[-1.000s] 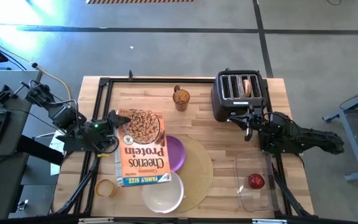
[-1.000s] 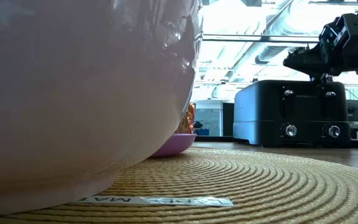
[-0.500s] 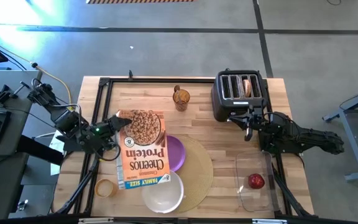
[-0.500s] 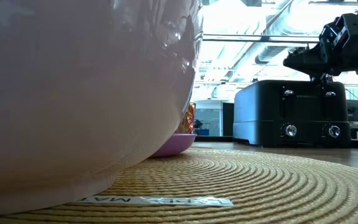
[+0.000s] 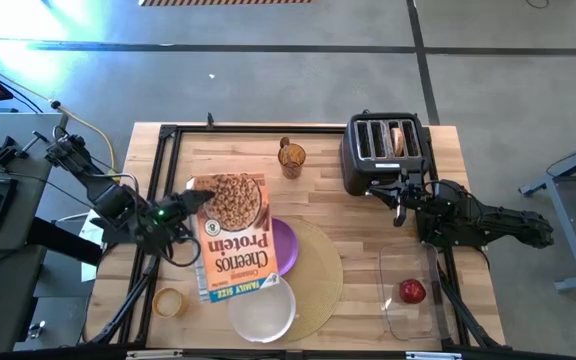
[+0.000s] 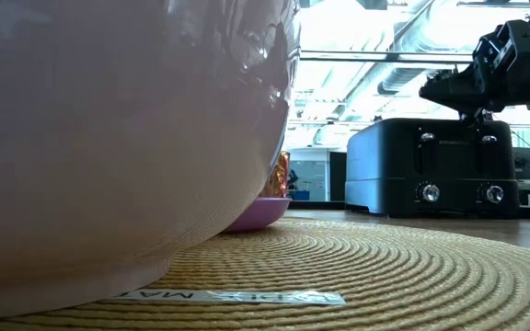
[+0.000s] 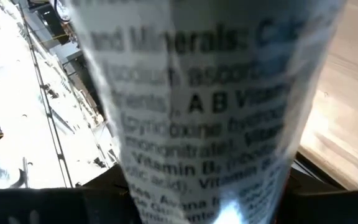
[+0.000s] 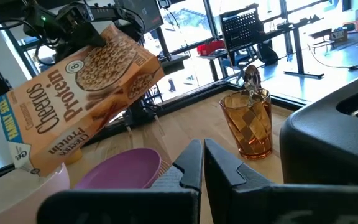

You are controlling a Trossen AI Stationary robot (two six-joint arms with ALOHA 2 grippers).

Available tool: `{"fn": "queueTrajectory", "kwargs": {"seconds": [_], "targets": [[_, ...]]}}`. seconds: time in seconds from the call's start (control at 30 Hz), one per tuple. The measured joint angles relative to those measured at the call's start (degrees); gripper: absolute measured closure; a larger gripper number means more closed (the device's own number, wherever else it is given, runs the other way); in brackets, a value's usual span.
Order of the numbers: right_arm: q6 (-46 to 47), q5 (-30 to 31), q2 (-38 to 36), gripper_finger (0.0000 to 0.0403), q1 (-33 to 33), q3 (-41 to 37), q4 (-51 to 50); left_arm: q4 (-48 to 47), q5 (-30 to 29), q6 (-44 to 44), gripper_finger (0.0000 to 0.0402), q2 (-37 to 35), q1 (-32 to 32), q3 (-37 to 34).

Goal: Arrange a breakfast setting
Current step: Pour the cereal from the cereal box into the white bowl

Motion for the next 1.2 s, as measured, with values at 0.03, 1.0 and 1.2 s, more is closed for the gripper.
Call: {"fn": "queueTrajectory", "kwargs": {"seconds": [0.03,1.0,1.2], "targets": [[0.0,0.0,0.0,0.0402,0.0,0.0,0.0,0.0,0.0,0.0,0.0225,0.1,0.0,0.0],[-1.5,0.0,0.1,0.0402,0.0,0.0,0.0,0.4,-4.2,0.0,0.0225,0.5,-6.8,0.0],[-1.5,0.0,0.1,0.0402,0.0,0.0,0.0,0.4,-5.2,0.1,0.0225,0.5,-8.4,0.0]]}}
